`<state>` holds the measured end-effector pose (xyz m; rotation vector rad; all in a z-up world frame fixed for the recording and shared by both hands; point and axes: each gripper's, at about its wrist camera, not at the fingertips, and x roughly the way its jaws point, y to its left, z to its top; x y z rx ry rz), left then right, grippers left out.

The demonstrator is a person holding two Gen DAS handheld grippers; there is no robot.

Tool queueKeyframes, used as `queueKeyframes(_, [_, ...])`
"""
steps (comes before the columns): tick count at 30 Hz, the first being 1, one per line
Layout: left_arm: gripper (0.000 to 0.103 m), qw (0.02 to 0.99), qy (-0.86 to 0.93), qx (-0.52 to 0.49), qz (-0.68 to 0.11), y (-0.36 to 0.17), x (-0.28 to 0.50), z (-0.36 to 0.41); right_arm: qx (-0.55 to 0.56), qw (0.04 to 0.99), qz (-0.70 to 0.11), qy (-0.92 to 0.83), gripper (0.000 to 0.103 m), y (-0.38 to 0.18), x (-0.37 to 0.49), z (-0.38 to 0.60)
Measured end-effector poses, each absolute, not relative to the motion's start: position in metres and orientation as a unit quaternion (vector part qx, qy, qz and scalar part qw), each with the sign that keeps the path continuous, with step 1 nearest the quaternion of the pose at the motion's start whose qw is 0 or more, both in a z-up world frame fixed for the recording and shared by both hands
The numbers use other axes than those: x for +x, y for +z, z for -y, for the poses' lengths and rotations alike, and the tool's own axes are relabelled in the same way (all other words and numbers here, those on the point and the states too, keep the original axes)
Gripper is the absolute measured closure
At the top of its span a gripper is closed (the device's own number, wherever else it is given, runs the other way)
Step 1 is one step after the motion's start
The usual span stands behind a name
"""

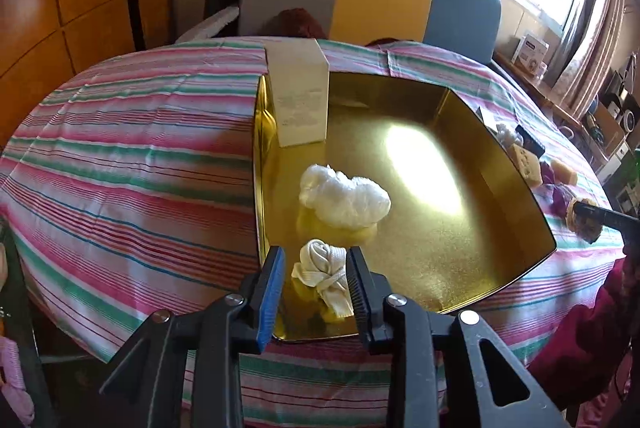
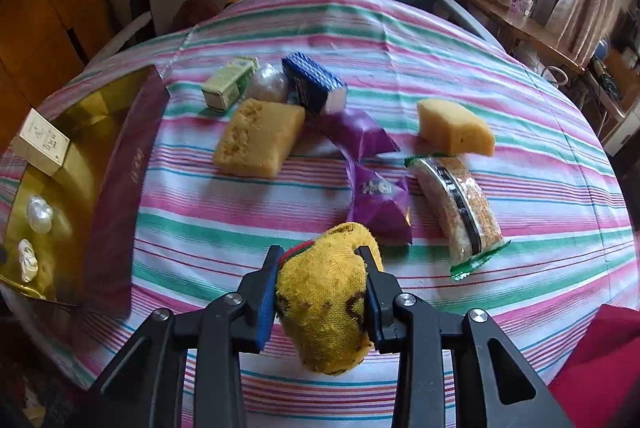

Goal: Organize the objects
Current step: 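Carry the white sock into the gold tray with the left gripper while the right gripper grasps the yellow sock, then lower the yellow sock into the gold tray and open the right gripper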

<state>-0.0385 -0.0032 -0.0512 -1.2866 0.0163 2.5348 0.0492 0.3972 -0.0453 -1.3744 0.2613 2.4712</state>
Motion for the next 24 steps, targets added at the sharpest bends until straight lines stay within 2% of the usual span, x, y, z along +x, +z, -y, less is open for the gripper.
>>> queueKeyframes(5, [0.069,0.136,0.891,-0.433,-0.004,-0.043,-0.033,0.006,-0.437,0.114,-0.098,0.887,0.067,-0.014,0.041,-0.367])
queueKeyframes(11, [0.067,0.116,0.905,-0.410,-0.013,-0.034,-0.027,0.007,-0.416,0.010,-0.089,0.905,0.067,0.001,0.016,-0.293])
queueKeyframes(18, [0.067,0.108,0.904,-0.413,-0.013,-0.034,-0.027,0.009,-0.440,-0.082,-0.060,0.892,0.067,-0.020,-0.023,-0.201])
queueKeyframes(24, [0.067,0.100,0.902,-0.420,-0.006,-0.040,-0.031,0.014,-0.496,-0.113,-0.036,0.860,0.067,-0.069,-0.060,-0.143])
